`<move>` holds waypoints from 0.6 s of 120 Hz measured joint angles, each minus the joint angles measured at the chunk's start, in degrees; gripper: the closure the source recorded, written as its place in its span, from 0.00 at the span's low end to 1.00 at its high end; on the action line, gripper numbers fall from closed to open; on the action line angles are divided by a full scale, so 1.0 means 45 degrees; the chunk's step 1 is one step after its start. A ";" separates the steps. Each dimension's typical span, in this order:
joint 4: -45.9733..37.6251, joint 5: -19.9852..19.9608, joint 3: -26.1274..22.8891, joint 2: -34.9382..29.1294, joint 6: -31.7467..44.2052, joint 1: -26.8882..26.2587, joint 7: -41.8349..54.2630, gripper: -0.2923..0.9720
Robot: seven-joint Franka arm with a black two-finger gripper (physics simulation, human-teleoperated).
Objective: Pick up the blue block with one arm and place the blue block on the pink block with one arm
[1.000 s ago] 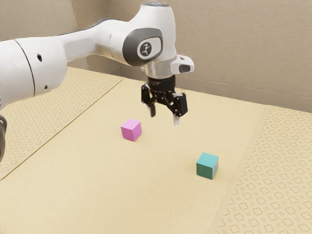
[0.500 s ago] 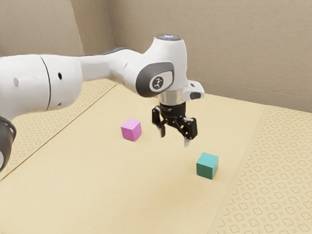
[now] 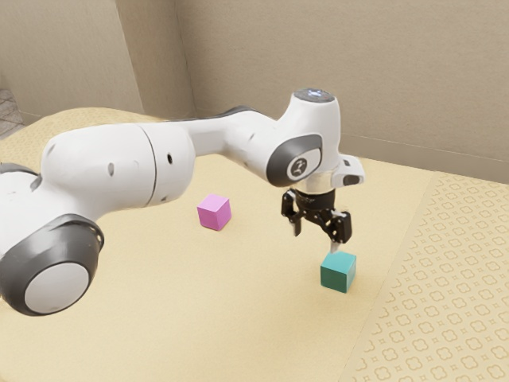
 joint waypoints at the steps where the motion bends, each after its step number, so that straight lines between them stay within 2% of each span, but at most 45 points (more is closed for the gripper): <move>1: 0.0051 -0.0028 0.0005 0.0063 0.0004 -0.0003 0.0006 0.23; 45: 0.1050 -0.1113 0.0040 0.1262 0.0448 -0.0113 0.0240 0.23; 72: 0.1173 -0.1341 0.0134 0.1595 0.0726 -0.0193 0.0229 0.23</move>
